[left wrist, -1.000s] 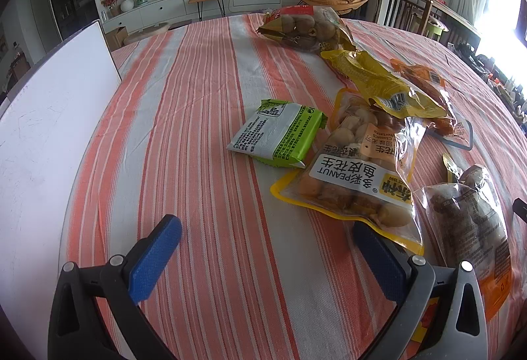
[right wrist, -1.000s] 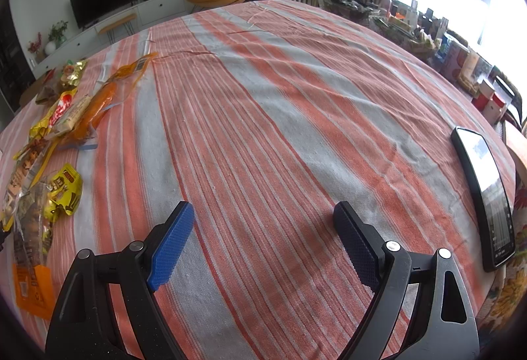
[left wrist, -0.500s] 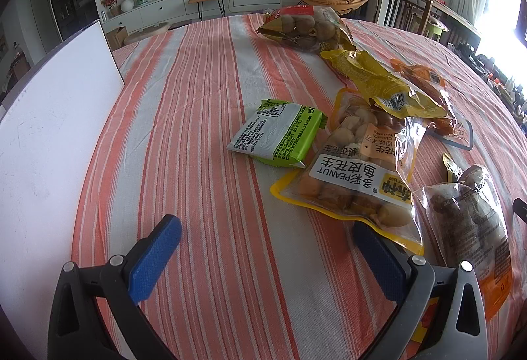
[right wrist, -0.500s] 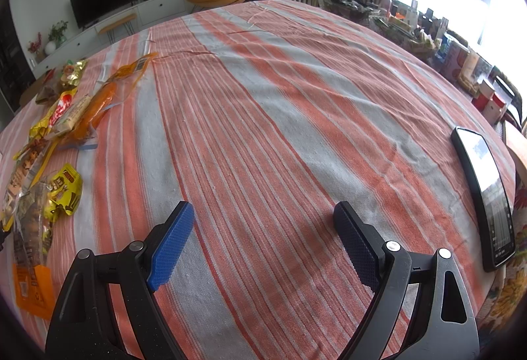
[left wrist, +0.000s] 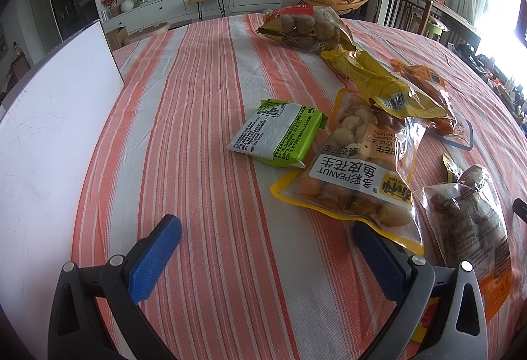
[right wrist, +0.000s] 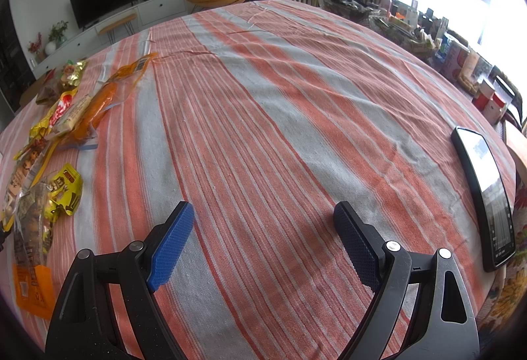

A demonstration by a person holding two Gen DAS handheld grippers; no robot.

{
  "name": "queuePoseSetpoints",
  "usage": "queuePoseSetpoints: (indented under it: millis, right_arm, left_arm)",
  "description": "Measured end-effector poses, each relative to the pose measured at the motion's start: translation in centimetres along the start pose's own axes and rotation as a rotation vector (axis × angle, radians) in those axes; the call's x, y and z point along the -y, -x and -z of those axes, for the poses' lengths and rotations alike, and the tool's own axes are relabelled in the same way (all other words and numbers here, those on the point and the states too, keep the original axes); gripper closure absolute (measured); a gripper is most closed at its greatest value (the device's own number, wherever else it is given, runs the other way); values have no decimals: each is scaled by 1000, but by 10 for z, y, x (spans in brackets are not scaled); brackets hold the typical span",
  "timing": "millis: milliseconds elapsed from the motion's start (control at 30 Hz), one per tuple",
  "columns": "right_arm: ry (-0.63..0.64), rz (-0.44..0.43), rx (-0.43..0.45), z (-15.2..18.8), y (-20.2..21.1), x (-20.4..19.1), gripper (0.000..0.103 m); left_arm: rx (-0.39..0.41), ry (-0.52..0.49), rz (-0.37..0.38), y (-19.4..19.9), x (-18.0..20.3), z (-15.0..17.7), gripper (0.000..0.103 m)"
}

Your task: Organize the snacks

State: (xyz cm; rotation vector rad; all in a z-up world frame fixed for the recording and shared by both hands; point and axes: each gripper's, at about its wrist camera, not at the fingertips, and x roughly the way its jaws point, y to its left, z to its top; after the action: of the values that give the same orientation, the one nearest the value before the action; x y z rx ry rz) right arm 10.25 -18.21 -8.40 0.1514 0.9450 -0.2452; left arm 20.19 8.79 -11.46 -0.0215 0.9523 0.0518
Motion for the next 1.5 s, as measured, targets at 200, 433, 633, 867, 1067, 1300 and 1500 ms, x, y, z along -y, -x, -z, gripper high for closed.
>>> queuePoseSetpoints:
  millis: [200,433,633,867,1067,1300,1500]
  right_arm:
    - [0,0,0,0,0,0,14]
    - [0,0,0,0,0,0,14]
    - [-1,-1,0,0,0,0,14]
    - [0,-1,0,0,0,0,14]
    - [0,-1,0,0,0,0,14]
    - [0,-1,0,0,0,0,14]
    - [0,-1,0,0,0,0,14]
  left_arm:
    - [0,0,0,0,0,0,0]
    - [0,0,0,0,0,0,0]
    - [0,0,0,0,0,0,0]
    - [0,0,0,-1,0,0,0]
    - [0,4,-2,-1,0,0,0]
    - [-14,-7,3,1,0,1,0]
    - [-79,-3,37,16,-1,10,1]
